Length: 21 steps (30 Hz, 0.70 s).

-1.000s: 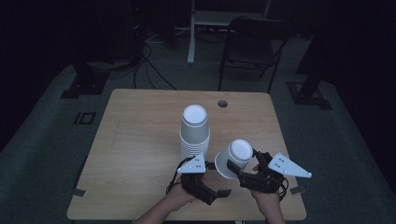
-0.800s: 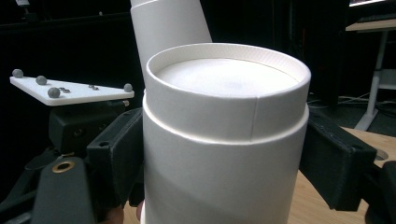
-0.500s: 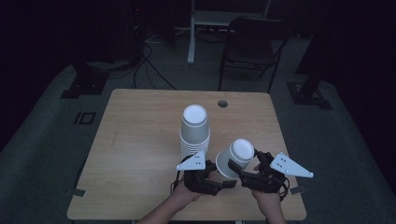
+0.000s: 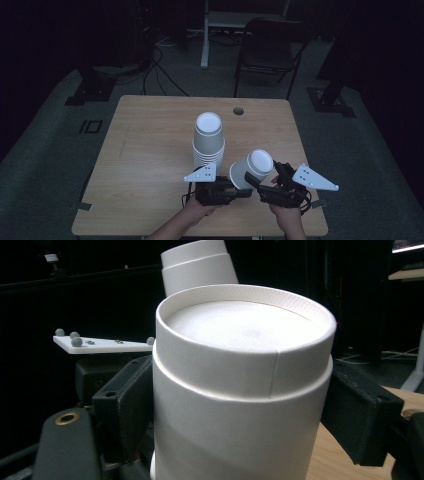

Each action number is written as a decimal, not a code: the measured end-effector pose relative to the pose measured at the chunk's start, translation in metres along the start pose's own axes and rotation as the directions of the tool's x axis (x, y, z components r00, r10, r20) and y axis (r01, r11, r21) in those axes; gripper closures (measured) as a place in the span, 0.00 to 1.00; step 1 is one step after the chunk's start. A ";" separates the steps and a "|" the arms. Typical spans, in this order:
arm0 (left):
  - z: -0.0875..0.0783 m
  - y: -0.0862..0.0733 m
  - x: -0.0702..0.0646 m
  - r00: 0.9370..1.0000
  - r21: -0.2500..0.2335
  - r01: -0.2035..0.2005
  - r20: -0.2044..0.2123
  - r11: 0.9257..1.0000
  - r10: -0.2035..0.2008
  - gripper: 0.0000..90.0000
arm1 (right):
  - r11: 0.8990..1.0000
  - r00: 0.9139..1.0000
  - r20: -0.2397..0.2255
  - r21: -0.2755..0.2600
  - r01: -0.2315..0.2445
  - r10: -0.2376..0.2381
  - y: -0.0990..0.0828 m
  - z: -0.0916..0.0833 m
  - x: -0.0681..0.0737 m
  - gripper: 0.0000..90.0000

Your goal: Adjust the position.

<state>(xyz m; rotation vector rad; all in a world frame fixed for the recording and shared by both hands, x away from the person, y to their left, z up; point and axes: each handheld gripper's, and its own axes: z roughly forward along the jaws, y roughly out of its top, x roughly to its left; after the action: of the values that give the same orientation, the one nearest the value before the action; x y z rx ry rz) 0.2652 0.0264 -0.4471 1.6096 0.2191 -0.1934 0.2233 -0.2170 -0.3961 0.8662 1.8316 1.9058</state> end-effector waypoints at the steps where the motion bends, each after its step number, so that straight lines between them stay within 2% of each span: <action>1: 0.000 0.000 0.000 1.000 -0.004 -0.002 0.007 1.000 0.002 0.89 | 1.000 1.000 -0.006 0.000 0.006 -0.006 0.001 0.000 0.001 0.22; 8: -0.001 0.003 -0.002 0.999 0.034 -0.033 0.011 0.999 0.033 0.92 | 1.000 0.999 -0.030 0.015 0.014 -0.013 0.003 -0.001 0.001 0.21; 11: -0.003 0.003 -0.003 0.998 0.060 -0.062 -0.007 0.996 0.063 0.92 | 1.000 0.999 -0.039 0.023 0.015 -0.014 0.005 -0.003 0.000 0.21; 12: -0.004 0.003 -0.004 0.997 0.074 -0.074 -0.029 0.995 0.076 0.92 | 1.000 0.999 -0.043 0.021 0.009 -0.009 0.006 -0.004 0.000 0.21; 13: -0.004 0.003 -0.003 0.997 0.095 -0.076 -0.021 0.993 0.078 0.92 | 1.000 0.999 -0.040 0.020 0.011 -0.010 0.006 -0.005 -0.001 0.21; 14: -0.005 0.003 -0.005 0.993 0.113 -0.101 -0.044 0.988 0.107 0.92 | 1.000 0.999 -0.039 0.018 0.007 -0.007 0.007 -0.005 -0.001 0.21; 17: -0.004 0.001 -0.006 0.987 0.169 -0.131 -0.074 0.977 0.145 0.92 | 1.000 0.999 -0.037 0.004 0.006 -0.006 0.007 -0.008 -0.002 0.21; 18: -0.004 0.001 -0.007 0.985 0.191 -0.140 -0.072 0.972 0.156 0.92 | 1.000 0.999 -0.036 0.001 0.005 -0.005 0.007 -0.008 -0.003 0.21; 19: -0.003 0.000 -0.008 0.979 0.211 -0.160 -0.088 0.964 0.182 0.92 | 1.000 0.999 -0.035 0.002 0.006 -0.006 0.007 -0.008 -0.003 0.21; 21: -0.002 -0.001 -0.010 0.971 0.261 -0.191 -0.088 0.946 0.221 0.92 | 1.000 0.999 -0.036 0.011 0.013 -0.013 0.007 -0.008 -0.004 0.21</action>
<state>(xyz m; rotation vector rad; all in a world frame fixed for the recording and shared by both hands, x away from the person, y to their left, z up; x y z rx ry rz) 0.2552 0.0280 -0.4455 1.8853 0.1162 0.0369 0.2219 -0.2261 -0.3898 0.8273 1.8660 1.9167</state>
